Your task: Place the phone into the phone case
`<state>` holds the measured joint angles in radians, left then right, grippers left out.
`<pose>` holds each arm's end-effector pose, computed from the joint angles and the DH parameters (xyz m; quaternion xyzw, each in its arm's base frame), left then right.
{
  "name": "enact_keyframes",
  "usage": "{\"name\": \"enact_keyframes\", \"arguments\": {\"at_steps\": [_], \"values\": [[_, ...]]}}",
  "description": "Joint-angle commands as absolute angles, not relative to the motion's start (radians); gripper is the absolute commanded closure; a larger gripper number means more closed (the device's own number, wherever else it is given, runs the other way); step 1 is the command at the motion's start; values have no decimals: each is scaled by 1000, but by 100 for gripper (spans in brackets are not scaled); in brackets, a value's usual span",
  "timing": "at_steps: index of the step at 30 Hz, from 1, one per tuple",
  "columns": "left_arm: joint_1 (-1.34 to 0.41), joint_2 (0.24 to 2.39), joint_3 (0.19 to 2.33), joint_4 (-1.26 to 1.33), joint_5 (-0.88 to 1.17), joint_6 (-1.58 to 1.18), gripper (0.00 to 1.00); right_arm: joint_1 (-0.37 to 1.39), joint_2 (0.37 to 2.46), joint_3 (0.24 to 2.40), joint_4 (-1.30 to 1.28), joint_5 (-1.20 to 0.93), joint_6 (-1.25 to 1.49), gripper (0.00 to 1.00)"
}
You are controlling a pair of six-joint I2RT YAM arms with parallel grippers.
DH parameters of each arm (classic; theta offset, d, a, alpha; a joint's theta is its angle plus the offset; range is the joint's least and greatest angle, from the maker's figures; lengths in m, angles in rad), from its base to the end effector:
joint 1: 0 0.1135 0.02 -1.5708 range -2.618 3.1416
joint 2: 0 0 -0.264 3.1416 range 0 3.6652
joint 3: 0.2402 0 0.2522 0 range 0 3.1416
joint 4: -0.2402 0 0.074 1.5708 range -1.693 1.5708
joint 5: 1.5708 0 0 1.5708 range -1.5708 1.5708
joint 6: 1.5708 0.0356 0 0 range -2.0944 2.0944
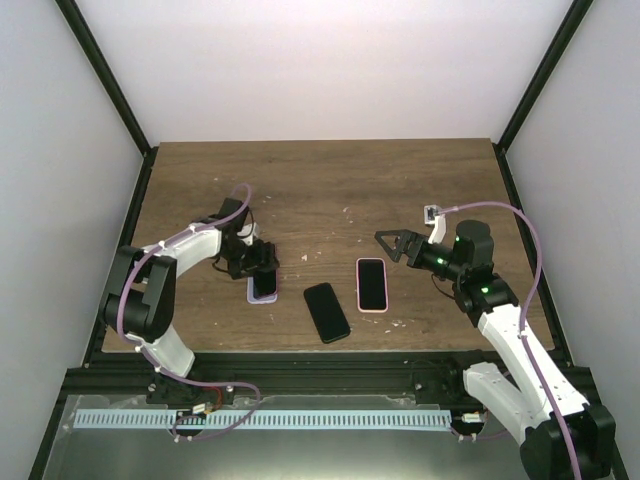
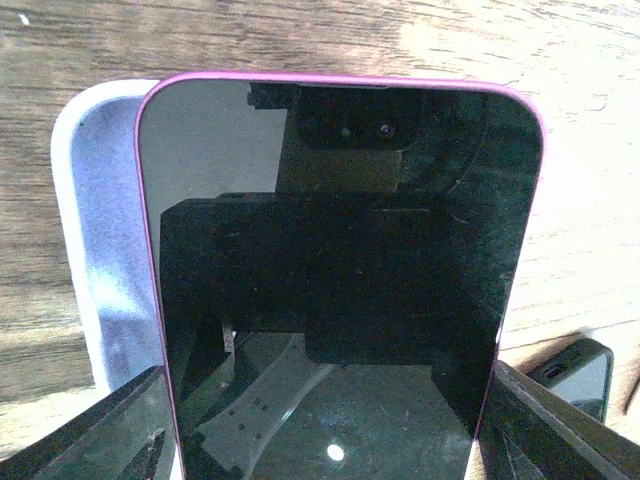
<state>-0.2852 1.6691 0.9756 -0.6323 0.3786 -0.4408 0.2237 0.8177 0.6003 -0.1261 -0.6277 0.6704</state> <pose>0.2828 -0.0966 0.1619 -0.0528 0.9736 -0.2172 0.0459 0.1791 0.0622 0.2772 -0.0011 0.7977 0.4644 0.3848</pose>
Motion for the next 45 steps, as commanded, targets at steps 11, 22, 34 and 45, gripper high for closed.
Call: {"name": "enact_keyframes", "arguments": {"at_steps": [11,22,34,45], "values": [[-285,1638,943,-649,334,-433,42,218,806,593,-110,-634,669,0],[-285,1615,971,-683,293,-436,25,218,806,579,-105,-637,673,0],[-285,1621,979,-706,267,-440,15,220,803,579,-106,-641,674,0],[-274,1551,991,-716,229,-457,12,221,804,579,-115,-623,688,0]]}}
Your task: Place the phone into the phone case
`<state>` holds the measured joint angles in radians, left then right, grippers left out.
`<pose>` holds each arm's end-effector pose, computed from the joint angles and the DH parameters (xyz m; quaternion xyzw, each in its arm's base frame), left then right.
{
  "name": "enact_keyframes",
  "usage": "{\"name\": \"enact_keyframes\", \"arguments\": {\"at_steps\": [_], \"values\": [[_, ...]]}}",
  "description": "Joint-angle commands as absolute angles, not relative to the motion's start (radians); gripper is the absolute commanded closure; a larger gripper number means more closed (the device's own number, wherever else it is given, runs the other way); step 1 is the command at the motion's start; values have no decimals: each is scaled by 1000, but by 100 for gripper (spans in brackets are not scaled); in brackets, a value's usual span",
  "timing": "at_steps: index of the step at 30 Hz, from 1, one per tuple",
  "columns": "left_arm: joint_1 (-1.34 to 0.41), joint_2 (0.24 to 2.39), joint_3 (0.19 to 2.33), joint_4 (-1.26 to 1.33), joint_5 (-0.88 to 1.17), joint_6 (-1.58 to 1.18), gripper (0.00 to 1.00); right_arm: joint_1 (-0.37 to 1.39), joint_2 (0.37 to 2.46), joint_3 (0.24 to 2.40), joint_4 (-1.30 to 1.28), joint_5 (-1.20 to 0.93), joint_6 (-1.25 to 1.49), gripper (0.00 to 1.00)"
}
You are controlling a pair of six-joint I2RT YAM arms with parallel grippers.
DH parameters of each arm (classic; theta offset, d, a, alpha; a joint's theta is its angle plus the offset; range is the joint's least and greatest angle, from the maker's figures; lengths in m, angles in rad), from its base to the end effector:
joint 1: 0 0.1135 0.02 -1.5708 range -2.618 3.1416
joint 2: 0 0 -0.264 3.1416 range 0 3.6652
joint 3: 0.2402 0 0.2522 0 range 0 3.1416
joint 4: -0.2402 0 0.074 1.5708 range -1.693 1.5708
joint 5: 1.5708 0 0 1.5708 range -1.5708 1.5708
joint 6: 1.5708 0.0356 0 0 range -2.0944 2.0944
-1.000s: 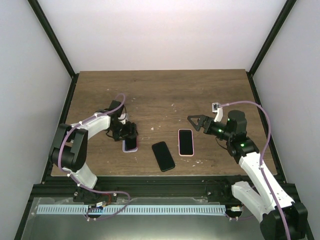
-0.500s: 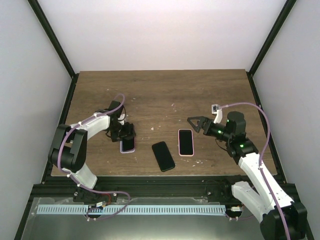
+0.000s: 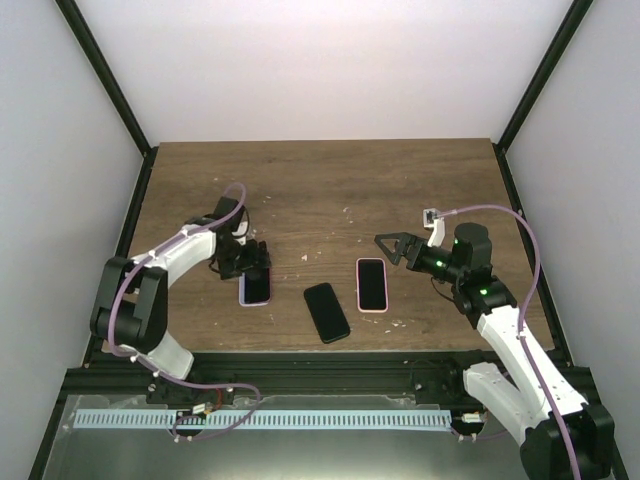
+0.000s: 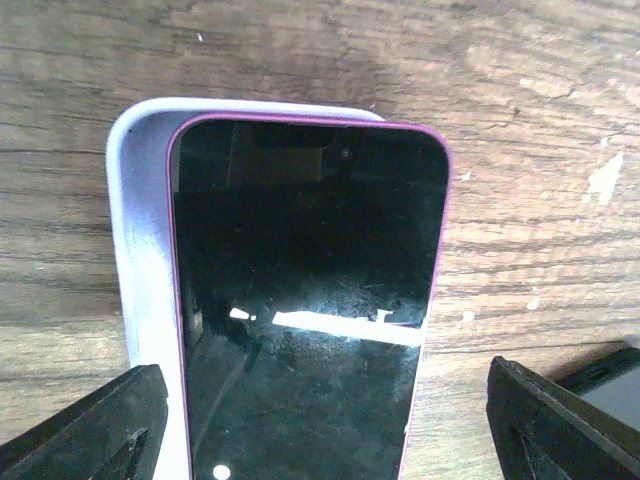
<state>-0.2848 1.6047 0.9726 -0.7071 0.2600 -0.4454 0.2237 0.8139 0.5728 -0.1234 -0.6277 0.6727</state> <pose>0.2728 -0.0894 0.1755 -0.0641 0.9829 -0.1612 0.0610 0.1777 0.0619 0.2685 0.0037 0.8027 0.4629 0.3761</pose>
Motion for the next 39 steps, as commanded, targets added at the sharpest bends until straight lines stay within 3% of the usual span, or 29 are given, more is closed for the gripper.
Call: {"name": "enact_keyframes", "arguments": {"at_steps": [1,9,19,26,39], "values": [[-267,1542,988,-710,229,-456,13,220,808,575,-116,-618,694,0],[-139,1484,895,-624,271,-447,24,230,908,567,-87,-672,705,4],[-127,1531,800,-499,398,-459,23,319,992,574,-55,-637,713,32],[-147,1541,757,-421,489,-485,29,400,1069,582,-17,-593,735,48],[-241,1561,735,-302,566,-536,35,553,1302,686,51,-525,712,54]]}}
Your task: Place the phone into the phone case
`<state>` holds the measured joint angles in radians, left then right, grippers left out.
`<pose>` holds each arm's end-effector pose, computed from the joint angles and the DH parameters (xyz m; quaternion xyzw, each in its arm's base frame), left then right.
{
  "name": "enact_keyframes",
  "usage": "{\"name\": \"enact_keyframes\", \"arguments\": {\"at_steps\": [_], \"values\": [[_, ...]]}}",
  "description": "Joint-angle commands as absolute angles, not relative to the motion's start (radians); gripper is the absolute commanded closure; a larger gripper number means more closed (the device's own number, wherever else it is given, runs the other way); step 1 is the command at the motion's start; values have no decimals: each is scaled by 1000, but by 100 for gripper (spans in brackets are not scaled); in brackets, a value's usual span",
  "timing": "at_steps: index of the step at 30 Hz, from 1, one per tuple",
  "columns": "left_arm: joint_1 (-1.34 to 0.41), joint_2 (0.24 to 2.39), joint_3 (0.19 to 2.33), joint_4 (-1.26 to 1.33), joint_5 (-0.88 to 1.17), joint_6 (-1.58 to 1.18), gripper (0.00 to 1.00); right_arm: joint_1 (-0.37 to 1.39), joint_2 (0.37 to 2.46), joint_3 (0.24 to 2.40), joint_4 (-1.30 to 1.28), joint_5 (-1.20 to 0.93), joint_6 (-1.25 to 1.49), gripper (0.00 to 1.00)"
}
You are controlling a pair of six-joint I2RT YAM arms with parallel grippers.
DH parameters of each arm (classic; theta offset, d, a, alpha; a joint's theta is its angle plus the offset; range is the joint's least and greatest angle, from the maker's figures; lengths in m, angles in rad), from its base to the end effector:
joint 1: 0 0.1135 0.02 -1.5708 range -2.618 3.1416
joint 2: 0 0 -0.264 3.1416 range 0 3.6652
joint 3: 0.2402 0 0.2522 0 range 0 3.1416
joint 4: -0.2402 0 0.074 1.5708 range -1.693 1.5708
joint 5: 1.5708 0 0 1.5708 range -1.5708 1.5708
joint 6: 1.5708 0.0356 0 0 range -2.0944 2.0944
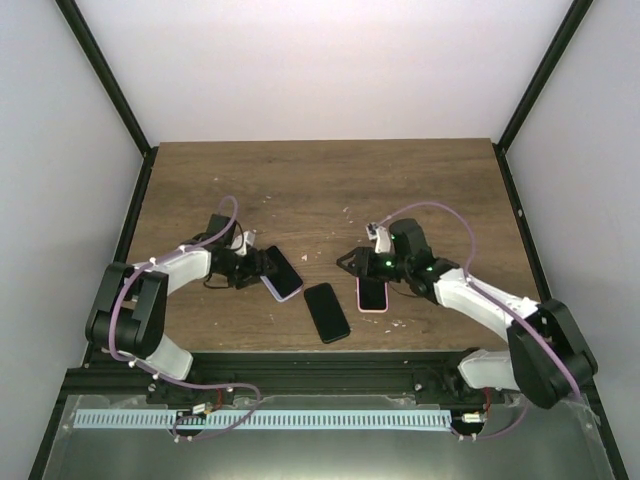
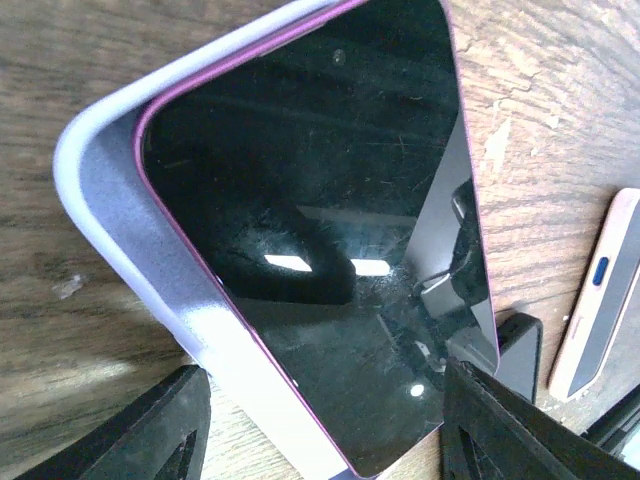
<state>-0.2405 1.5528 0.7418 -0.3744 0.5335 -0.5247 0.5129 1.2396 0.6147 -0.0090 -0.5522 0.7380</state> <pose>0.2548 -0.0811 0.1442 -0.0841 0.9444 -0.3090 0.0748 0.2104 0.1399 0.2067 -0.0259 0.8669 0.4515 0.2098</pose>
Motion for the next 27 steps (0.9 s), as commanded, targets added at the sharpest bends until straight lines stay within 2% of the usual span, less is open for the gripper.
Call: {"name": "enact_keyframes", "arguments": {"at_steps": [1,17,27], "values": [[-241,1559,730,-295,565,-537,35,558,1334,702,60,-524,698,55],[-193,1524,669,-219,537,-545,40,670,1786,1000,100,-491,588,63],[-191,1554,676,-185,577,-519,39,728,1982,1180,43,-490,561,67]]}}
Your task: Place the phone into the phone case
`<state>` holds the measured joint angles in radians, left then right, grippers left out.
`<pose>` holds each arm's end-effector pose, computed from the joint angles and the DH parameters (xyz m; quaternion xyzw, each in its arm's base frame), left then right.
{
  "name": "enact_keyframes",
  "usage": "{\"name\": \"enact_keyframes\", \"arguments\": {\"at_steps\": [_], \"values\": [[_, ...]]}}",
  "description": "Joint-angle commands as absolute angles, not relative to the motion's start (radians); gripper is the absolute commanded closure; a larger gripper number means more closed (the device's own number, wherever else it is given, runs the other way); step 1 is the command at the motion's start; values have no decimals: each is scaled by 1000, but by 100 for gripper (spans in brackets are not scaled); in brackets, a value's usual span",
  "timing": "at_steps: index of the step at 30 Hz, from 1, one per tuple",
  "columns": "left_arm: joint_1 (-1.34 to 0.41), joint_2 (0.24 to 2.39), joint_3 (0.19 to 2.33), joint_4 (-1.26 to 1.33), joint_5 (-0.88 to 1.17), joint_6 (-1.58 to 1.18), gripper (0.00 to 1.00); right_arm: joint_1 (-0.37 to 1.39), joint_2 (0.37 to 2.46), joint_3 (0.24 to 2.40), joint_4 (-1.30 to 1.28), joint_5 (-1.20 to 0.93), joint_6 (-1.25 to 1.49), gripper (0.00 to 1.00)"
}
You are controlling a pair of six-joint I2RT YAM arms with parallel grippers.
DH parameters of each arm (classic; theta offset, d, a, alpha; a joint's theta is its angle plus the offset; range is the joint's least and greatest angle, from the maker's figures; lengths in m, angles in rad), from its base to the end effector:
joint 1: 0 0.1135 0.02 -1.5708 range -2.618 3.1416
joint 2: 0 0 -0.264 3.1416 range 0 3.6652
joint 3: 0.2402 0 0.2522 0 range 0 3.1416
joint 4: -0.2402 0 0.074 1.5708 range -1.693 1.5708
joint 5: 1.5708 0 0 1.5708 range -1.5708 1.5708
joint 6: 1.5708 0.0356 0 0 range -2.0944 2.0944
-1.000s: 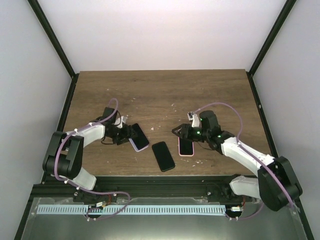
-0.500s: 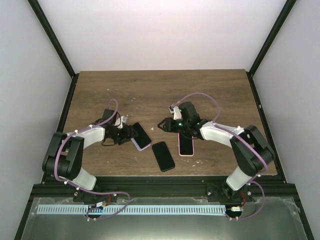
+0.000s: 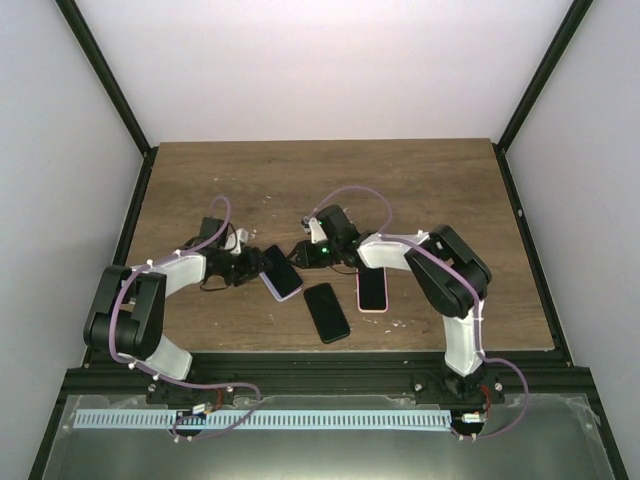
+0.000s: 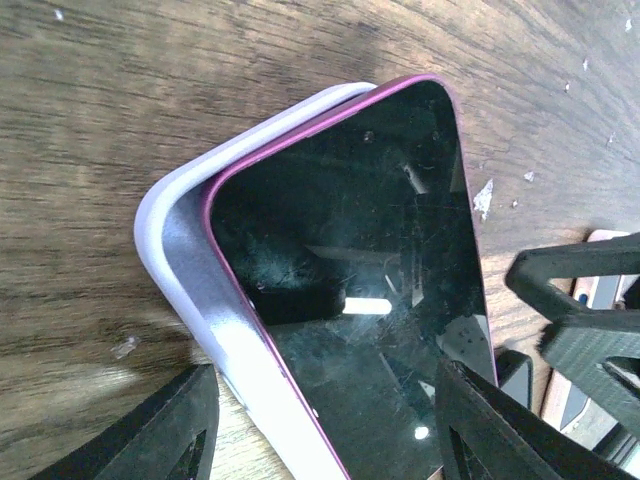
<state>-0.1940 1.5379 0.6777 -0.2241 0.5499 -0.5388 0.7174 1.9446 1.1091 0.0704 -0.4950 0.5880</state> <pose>0.2568 -0.0694 0.1386 -0.0958 0.9315 -0.3291 0.1220 0.2912 0.2765 0.1449 -0.1535 0.8838 0.4099 0.1651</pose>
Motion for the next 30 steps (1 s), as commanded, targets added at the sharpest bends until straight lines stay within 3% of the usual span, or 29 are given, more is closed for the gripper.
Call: {"name": "enact_keyframes", "arguments": {"at_steps": [1,23,30], "values": [[-191,1559,678,-183,579,-521,39,728,1990,1190,37,-490,559,69],[-192,1605,685,-138,636,-546,42,762,2044,1224,33,-547,567,95],[-205,1604,681,-121,664,-565,44,792,2055,1219,41,-546,603,97]]}}
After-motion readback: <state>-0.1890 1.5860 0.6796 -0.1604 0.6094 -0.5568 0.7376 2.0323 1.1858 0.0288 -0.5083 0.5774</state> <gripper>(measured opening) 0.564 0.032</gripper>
